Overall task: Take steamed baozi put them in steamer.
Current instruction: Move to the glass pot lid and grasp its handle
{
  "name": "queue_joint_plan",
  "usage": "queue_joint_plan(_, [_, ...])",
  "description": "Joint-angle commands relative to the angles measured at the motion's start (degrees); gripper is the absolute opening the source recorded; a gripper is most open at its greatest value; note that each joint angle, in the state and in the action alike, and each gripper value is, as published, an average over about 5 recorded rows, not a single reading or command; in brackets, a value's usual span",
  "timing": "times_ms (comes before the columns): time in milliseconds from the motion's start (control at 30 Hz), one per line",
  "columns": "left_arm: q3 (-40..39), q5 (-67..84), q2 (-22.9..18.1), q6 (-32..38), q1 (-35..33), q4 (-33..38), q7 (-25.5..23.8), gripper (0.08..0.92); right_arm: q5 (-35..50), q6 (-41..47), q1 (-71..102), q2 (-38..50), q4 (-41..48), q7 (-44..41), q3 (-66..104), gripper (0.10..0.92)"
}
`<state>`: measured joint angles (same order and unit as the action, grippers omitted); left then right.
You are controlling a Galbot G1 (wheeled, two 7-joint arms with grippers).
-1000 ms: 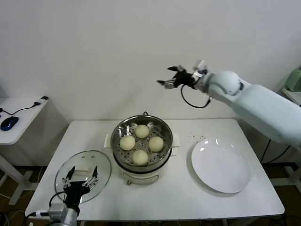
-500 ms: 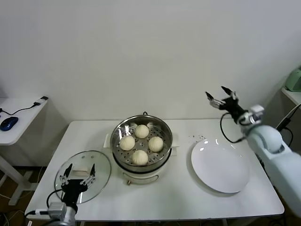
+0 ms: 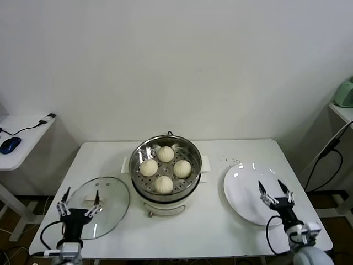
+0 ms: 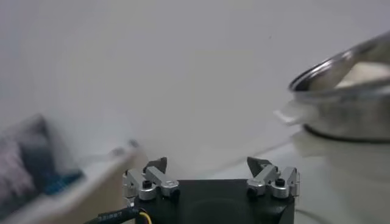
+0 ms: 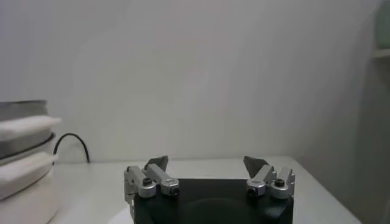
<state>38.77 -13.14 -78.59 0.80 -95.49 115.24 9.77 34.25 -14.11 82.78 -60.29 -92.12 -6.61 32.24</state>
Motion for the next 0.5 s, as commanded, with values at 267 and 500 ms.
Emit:
queue_joint_plan(267, [0.9,-47.5,3.3,10.6,0.5,-11.7,15.2,0.823,-6.1,-3.1,7.2,-10.0,-1.9,1.5,3.0,0.823])
queue_joint_plan(500, [-0.3,-58.3,4.7,8.3,1.6,-20.2,17.4,0.823,-7.5,-2.3,6.9,-10.9,-2.3,1.7,3.2,0.823])
